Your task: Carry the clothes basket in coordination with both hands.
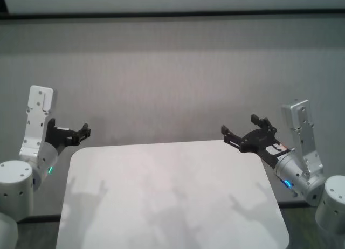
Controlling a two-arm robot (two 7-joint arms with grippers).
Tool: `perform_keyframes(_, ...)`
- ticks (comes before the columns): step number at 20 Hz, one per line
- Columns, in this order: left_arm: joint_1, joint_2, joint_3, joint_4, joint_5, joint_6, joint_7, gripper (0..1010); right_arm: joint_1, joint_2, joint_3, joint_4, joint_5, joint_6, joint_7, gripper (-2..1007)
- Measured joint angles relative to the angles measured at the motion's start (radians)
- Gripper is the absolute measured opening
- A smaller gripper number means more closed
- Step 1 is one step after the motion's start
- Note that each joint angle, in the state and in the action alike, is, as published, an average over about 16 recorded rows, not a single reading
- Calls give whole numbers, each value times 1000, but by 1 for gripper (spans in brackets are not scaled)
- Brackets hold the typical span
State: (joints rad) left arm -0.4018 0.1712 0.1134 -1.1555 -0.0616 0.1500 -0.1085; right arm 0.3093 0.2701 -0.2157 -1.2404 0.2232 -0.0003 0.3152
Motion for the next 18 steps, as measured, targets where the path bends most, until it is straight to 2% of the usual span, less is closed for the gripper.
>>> perform_keyframes(9, 12, -12, -14, 12, -3, 5, -1, 1000, -1, -5, -5, 27, 18, 28, 21, 1005)
perform_keyframes(18, 12, -9, -12, 8, -1, 4, 2, 1000, -1, -4, -4, 23, 18, 26, 20, 1005)
